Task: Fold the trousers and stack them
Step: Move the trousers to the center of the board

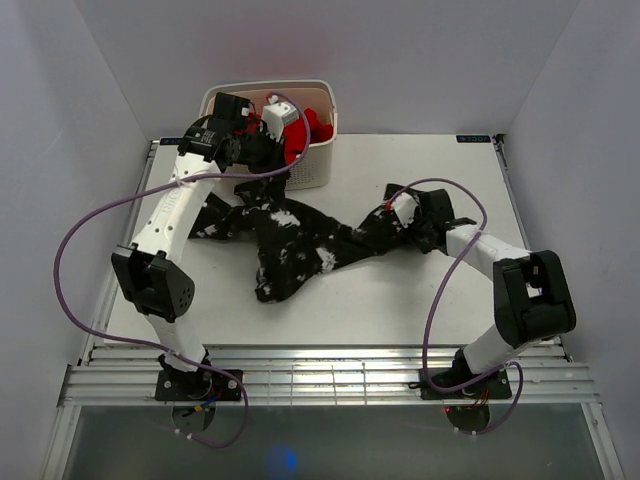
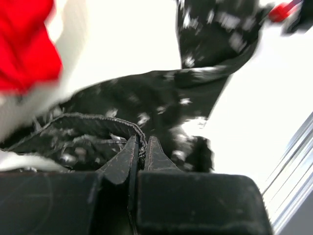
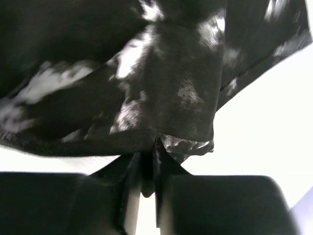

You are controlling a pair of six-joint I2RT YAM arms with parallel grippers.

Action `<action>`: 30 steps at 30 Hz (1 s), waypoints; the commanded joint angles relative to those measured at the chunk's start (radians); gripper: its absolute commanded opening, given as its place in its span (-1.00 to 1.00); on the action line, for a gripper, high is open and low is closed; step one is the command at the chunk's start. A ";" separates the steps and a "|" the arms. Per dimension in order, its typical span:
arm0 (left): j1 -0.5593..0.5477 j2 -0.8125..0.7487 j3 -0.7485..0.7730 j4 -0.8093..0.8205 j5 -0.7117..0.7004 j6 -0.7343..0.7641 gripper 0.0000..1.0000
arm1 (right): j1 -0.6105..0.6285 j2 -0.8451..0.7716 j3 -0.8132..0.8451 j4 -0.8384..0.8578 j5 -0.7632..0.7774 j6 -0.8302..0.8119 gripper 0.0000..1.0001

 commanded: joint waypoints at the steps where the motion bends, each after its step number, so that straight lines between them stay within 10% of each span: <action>1: -0.022 -0.084 0.060 0.235 0.128 -0.305 -1.00 | -0.084 -0.058 0.068 -0.100 -0.040 -0.019 -0.65; 7: 0.026 -0.306 -0.268 0.416 -0.016 -0.506 -1.00 | -0.100 -0.125 0.238 -0.278 -0.183 0.005 0.81; 14: 0.047 -0.619 -0.737 0.584 0.038 -0.577 -1.00 | -0.010 -0.230 0.308 -0.338 -0.581 0.097 0.87; 30: 0.096 -0.674 -0.960 0.644 -0.050 -0.759 -1.00 | 0.573 -0.147 0.345 -0.108 -0.460 0.125 0.65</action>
